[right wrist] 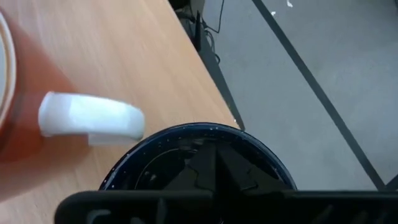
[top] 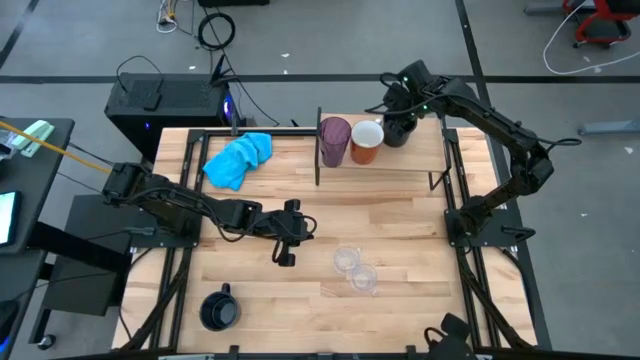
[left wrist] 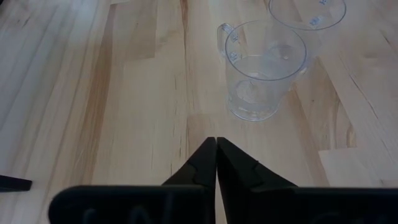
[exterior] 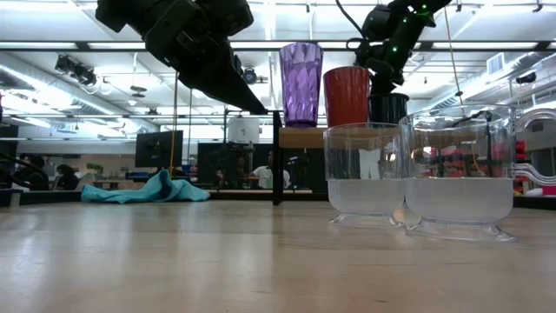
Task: Stack small to large cups/mugs on shelf
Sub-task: Adjust the mugs on the shelf
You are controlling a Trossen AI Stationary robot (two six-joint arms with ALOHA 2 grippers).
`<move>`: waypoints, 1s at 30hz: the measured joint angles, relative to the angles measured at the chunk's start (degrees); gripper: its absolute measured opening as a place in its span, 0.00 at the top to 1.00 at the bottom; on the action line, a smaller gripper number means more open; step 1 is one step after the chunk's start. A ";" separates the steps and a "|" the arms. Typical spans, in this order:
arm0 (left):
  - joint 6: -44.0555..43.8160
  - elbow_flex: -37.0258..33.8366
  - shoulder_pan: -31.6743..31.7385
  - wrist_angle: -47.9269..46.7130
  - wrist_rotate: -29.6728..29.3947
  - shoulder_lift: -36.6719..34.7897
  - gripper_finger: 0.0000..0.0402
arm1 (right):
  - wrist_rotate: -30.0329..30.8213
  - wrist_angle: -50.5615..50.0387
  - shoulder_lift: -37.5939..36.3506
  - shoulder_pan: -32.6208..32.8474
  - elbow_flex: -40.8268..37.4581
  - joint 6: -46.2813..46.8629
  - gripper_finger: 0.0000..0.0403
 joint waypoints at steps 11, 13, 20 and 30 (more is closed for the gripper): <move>-0.02 0.00 0.00 0.00 0.01 0.00 0.95 | 0.04 1.26 -0.16 0.00 0.00 0.13 0.98; 0.00 0.00 0.00 0.00 -0.01 0.00 0.94 | 0.04 1.03 -0.54 0.00 0.00 0.13 0.98; 0.00 0.00 0.00 0.00 0.01 0.00 0.96 | 1.18 -1.25 -0.52 -0.59 0.00 0.68 0.98; -0.02 0.00 0.02 0.00 -0.01 0.00 0.95 | 2.68 -4.51 -0.75 -0.42 0.90 2.27 0.98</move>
